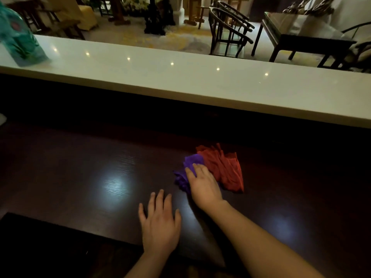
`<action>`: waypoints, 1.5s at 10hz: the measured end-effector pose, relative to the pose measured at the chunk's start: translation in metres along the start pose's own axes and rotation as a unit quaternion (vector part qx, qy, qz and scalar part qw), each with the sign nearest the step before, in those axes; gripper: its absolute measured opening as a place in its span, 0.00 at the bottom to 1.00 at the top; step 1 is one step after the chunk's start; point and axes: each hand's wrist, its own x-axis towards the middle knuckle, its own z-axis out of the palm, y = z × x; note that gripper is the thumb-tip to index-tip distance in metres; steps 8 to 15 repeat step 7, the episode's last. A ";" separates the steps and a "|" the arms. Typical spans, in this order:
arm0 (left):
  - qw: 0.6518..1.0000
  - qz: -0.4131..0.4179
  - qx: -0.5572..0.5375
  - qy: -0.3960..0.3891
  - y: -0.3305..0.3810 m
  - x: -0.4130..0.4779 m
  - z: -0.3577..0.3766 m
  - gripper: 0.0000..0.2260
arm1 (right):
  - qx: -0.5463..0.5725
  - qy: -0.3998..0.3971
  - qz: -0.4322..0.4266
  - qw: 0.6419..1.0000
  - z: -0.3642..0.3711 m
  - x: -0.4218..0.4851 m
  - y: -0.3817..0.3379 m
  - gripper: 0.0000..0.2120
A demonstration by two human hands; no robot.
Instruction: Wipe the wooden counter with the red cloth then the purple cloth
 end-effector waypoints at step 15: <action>0.988 -0.129 0.006 0.080 -0.052 0.017 -0.090 0.27 | 0.122 -0.068 -0.024 0.990 -0.035 0.019 0.017 0.37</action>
